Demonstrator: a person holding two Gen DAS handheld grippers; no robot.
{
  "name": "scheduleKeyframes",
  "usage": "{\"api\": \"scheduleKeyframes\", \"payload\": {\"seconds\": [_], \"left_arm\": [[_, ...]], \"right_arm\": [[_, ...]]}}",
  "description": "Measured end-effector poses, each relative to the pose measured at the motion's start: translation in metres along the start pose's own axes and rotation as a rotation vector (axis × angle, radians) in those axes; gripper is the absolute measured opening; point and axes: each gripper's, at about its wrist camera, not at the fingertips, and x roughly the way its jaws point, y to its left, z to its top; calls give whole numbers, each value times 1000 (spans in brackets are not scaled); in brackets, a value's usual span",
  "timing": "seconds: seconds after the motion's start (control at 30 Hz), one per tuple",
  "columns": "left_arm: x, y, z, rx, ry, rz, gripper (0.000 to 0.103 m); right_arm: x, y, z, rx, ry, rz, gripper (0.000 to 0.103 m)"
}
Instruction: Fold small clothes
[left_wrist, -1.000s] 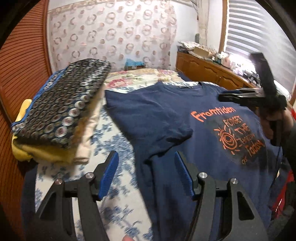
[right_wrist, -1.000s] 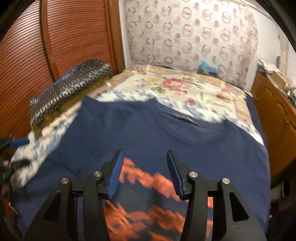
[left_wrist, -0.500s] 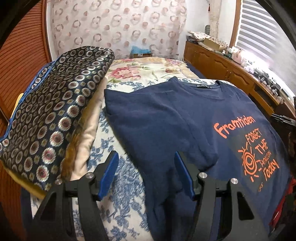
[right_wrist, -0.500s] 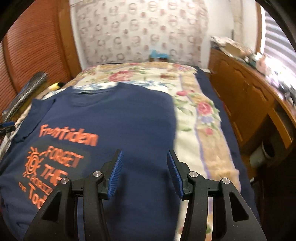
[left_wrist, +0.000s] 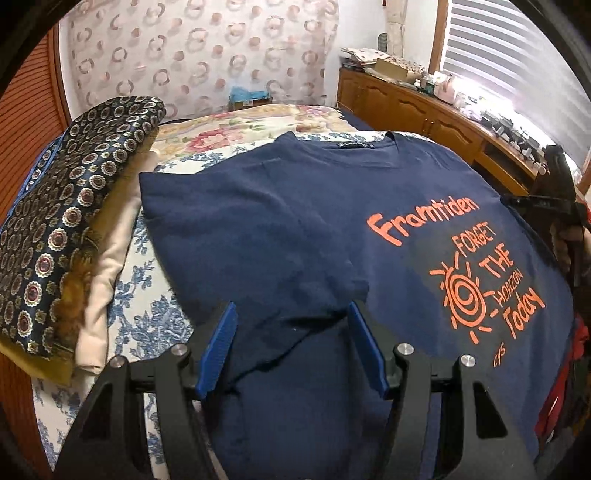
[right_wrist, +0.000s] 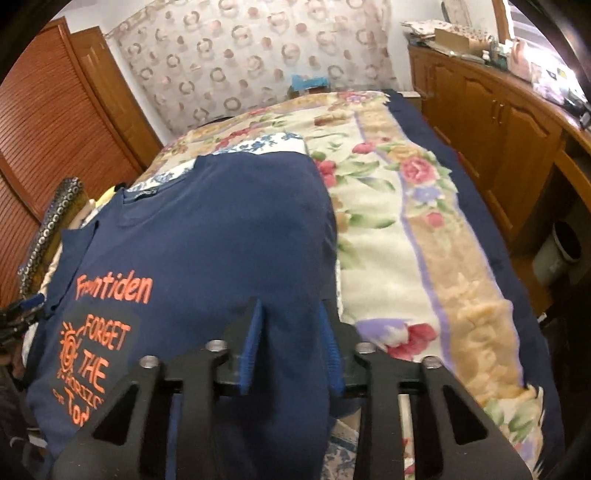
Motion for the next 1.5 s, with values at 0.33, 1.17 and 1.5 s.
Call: {"api": "scheduleKeyframes", "payload": {"seconds": [0.33,1.17,1.5], "left_arm": [[9,0,-10,16,4,33,62],[13,-6,-10,24,5,40,63],[13,-6,-8,27,5,47,64]], "right_arm": [[-23,19,4,-101,-79,-71,0],[-38,118,-10,-294,-128,31,42],[-15,20,1,-77,-36,-117,57]]}}
